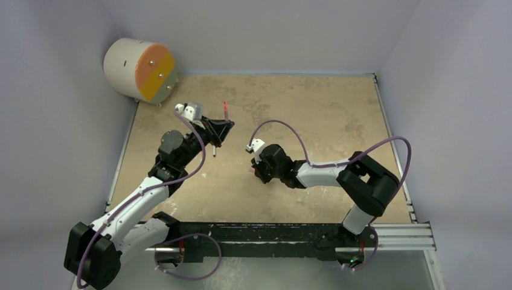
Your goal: Insert the pens into the pen caps
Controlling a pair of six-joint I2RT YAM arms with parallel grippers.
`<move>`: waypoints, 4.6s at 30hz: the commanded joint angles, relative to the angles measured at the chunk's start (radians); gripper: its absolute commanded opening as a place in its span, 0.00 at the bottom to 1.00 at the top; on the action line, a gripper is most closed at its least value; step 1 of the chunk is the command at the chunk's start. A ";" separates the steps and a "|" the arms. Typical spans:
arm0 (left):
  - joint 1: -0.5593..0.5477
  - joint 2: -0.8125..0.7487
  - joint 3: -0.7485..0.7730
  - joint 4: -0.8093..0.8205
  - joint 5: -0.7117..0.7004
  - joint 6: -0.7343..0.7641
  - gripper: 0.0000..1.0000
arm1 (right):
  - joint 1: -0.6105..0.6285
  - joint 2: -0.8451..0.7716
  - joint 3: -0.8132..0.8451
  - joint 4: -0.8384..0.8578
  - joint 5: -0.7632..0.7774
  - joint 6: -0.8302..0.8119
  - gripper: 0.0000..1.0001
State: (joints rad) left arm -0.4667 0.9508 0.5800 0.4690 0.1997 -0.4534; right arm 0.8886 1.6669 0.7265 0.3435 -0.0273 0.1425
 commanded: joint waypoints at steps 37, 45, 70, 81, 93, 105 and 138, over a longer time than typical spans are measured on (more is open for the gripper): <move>0.000 0.002 0.015 0.004 -0.019 0.015 0.00 | -0.256 0.213 0.298 -0.089 0.094 -0.002 0.00; 0.000 -0.002 0.004 -0.004 -0.040 0.027 0.00 | -0.273 0.301 0.409 -0.095 0.071 -0.012 0.00; 0.000 0.011 0.000 -0.006 -0.040 0.026 0.00 | -0.234 0.364 0.528 -0.076 -0.037 -0.118 0.00; 0.000 -0.016 -0.004 -0.017 -0.043 0.023 0.00 | -0.215 0.361 0.510 -0.096 -0.046 -0.097 0.00; 0.000 -0.023 -0.002 -0.026 -0.037 0.014 0.00 | -0.214 0.332 0.439 -0.104 -0.044 -0.062 0.00; 0.000 -0.018 0.001 -0.022 -0.033 0.011 0.00 | -0.216 0.190 0.289 -0.113 0.014 0.017 0.00; 0.000 -0.078 -0.042 0.090 0.029 -0.104 0.00 | 0.054 -0.376 0.052 -0.958 0.507 1.456 0.65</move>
State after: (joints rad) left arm -0.4667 0.9119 0.5644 0.4969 0.2142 -0.5232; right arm 0.9401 1.3510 0.8120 -0.4442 0.4305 1.3888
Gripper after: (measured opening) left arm 0.091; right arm 0.661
